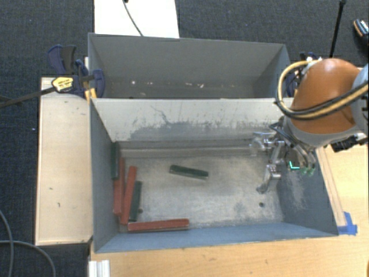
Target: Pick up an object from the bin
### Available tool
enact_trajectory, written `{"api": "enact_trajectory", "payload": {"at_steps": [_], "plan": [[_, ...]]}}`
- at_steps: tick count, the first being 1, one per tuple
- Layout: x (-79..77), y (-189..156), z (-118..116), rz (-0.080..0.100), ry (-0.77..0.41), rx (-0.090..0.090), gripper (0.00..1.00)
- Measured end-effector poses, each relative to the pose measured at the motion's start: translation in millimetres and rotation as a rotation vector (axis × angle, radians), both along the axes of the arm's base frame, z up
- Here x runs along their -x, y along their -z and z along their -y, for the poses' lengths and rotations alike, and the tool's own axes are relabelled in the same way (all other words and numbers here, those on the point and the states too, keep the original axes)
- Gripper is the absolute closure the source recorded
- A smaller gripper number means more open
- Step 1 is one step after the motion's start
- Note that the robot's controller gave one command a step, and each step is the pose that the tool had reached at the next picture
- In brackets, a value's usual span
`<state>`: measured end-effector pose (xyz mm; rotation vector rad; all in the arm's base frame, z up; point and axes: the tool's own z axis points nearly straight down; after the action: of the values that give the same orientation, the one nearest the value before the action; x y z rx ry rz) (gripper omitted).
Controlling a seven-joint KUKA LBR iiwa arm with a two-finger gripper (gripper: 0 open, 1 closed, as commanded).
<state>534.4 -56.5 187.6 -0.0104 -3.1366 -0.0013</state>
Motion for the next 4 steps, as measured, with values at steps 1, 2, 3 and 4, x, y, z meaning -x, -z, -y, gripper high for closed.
{"api": "enact_trajectory", "payload": {"at_steps": [1, 2, 3, 4], "plan": [[-33.8, 121.5, -90.5, 0.001, 0.091, -0.002, 0.0], [-40.6, 85.5, -166.8, 0.012, -0.071, -0.004, 0.0], [-39.9, 76.0, -145.7, 0.011, 0.011, 0.0, 0.0], [-36.5, 119.7, -155.5, 0.003, 0.016, 0.0, 0.0]]}}
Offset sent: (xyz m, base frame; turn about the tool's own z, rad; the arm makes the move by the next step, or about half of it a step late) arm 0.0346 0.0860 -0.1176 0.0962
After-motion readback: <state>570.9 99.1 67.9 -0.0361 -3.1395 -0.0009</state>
